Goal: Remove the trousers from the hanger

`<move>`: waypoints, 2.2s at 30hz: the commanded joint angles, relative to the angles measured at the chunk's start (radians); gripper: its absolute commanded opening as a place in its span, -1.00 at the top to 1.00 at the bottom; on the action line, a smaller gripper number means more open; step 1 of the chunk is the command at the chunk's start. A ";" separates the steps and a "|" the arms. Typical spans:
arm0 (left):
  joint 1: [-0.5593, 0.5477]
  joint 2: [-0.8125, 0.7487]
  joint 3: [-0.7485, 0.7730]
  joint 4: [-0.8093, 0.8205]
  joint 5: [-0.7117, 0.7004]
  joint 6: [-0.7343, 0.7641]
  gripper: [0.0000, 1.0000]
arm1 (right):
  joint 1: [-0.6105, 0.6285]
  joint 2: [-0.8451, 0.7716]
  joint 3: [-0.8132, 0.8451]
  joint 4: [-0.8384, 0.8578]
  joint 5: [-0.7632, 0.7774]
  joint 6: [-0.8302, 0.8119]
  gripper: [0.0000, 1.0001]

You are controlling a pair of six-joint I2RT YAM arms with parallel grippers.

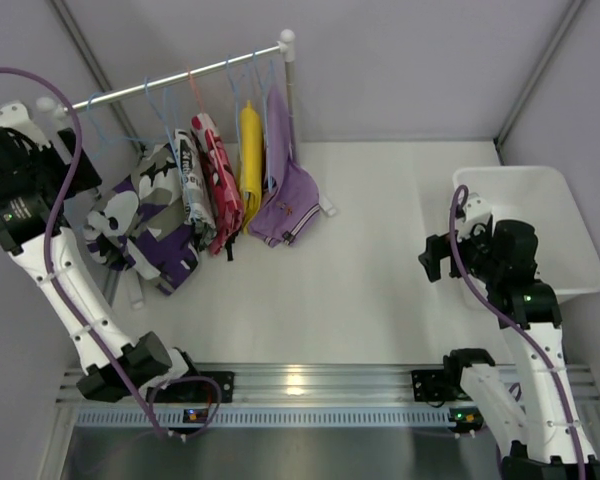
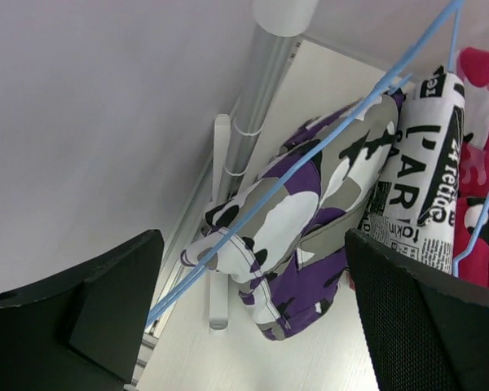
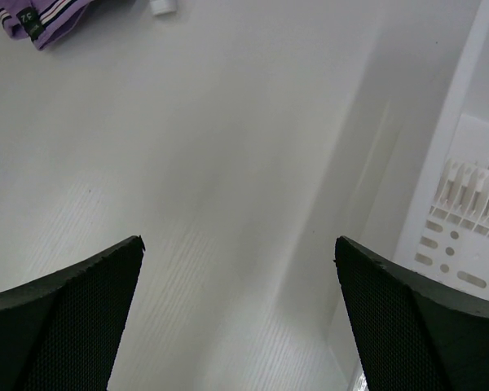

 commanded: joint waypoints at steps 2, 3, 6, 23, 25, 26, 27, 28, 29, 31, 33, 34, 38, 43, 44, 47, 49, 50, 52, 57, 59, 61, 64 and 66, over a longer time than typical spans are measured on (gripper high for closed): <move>0.039 0.060 -0.001 0.022 0.183 0.091 -0.92 | -0.011 -0.021 -0.007 -0.003 -0.025 0.010 -0.99; 0.065 0.071 -0.006 0.023 0.235 0.109 -0.88 | -0.011 -0.022 -0.007 -0.003 -0.027 0.009 -0.99; 0.085 0.102 -0.030 0.026 0.338 0.149 -0.74 | -0.011 -0.031 -0.010 -0.003 -0.028 0.009 -0.99; 0.082 0.030 -0.220 -0.121 0.755 0.352 -0.15 | -0.011 -0.035 -0.021 0.003 -0.053 0.006 -0.99; 0.082 0.013 -0.245 -0.060 0.748 0.295 -0.15 | -0.011 -0.035 -0.021 0.005 -0.054 0.006 -0.99; 0.082 0.010 -0.268 -0.037 0.749 0.257 -0.15 | -0.011 -0.037 -0.019 0.005 -0.058 0.006 -0.99; 0.082 -0.001 -0.285 -0.011 0.758 0.229 -0.15 | -0.011 -0.037 -0.019 0.005 -0.059 0.006 -0.99; 0.081 -0.007 -0.303 0.056 0.774 0.208 -0.15 | -0.011 -0.037 -0.021 0.005 -0.061 0.007 -0.99; 0.081 -0.018 -0.346 0.093 0.791 0.153 -0.15 | -0.011 -0.037 -0.021 0.005 -0.059 0.006 -0.99; 0.079 -0.050 -0.391 0.232 0.834 0.080 -0.14 | -0.012 -0.038 -0.019 0.005 -0.061 0.006 -0.99; 0.068 -0.078 -0.443 0.319 0.852 -0.007 -0.13 | -0.012 -0.038 -0.021 0.006 -0.061 0.007 -0.99; 0.061 -0.084 -0.454 0.354 0.855 -0.042 -0.13 | -0.012 -0.038 -0.021 0.006 -0.062 0.006 -0.99; 0.023 -0.072 -0.463 0.445 0.843 -0.125 -0.11 | -0.011 -0.043 -0.021 0.008 -0.064 0.006 -0.99; 0.019 -0.046 -0.454 0.508 0.875 -0.219 0.04 | -0.011 -0.045 -0.021 0.008 -0.065 0.006 -0.99; 0.016 -0.044 -0.451 0.519 0.883 -0.242 0.06 | -0.011 -0.045 -0.021 0.008 -0.065 0.006 -0.99; -0.002 -0.038 -0.435 0.528 0.877 -0.254 0.10 | -0.012 -0.045 -0.022 0.008 -0.067 0.006 -0.99; -0.004 -0.030 -0.428 0.529 0.880 -0.268 0.09 | -0.011 -0.048 -0.022 0.008 -0.068 0.006 -0.99; -0.004 -0.026 -0.419 0.529 0.881 -0.285 0.07 | -0.012 -0.048 -0.022 0.006 -0.070 0.006 -0.99; -0.004 -0.012 -0.403 0.513 0.890 -0.290 -0.08 | -0.012 -0.049 -0.022 0.008 -0.071 0.006 -0.99; -0.002 -0.010 -0.379 0.493 0.886 -0.277 -0.01 | -0.011 -0.055 -0.022 0.008 -0.070 0.006 -0.99; -0.002 -0.012 -0.368 0.476 0.883 -0.268 0.06 | -0.011 -0.058 -0.025 0.008 -0.071 0.006 -0.99; -0.002 -0.013 -0.351 0.468 0.878 -0.265 -0.01 | -0.011 -0.060 -0.025 0.008 -0.073 0.006 -0.99; -0.002 -0.013 -0.313 0.419 0.871 -0.239 -0.25 | -0.011 -0.060 -0.025 0.006 -0.074 0.006 -0.99; -0.002 -0.012 -0.299 0.373 0.870 -0.205 -0.34 | -0.011 -0.060 -0.024 0.006 -0.074 0.004 -0.99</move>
